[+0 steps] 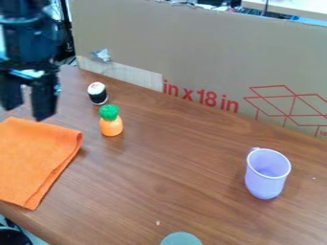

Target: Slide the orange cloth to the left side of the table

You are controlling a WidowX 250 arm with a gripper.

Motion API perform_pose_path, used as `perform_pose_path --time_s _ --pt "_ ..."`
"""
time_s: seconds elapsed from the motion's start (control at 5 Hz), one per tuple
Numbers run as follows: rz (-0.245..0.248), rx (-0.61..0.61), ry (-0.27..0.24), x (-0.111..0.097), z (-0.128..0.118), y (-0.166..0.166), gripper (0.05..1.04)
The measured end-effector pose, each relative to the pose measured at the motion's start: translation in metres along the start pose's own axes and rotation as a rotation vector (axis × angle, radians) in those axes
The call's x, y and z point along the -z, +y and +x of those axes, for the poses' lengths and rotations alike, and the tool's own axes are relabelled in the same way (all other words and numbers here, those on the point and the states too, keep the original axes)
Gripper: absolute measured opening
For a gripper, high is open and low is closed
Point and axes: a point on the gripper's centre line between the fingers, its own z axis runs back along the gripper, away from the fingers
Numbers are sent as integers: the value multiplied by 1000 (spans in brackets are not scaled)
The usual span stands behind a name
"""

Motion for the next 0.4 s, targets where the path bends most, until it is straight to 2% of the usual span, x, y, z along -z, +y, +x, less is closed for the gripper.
perform_pose_path --time_s 0.2,0.4 --pt "30 44 50 -2 -2 -48 1001" --pt "41 67 57 -5 -12 -71 1001"
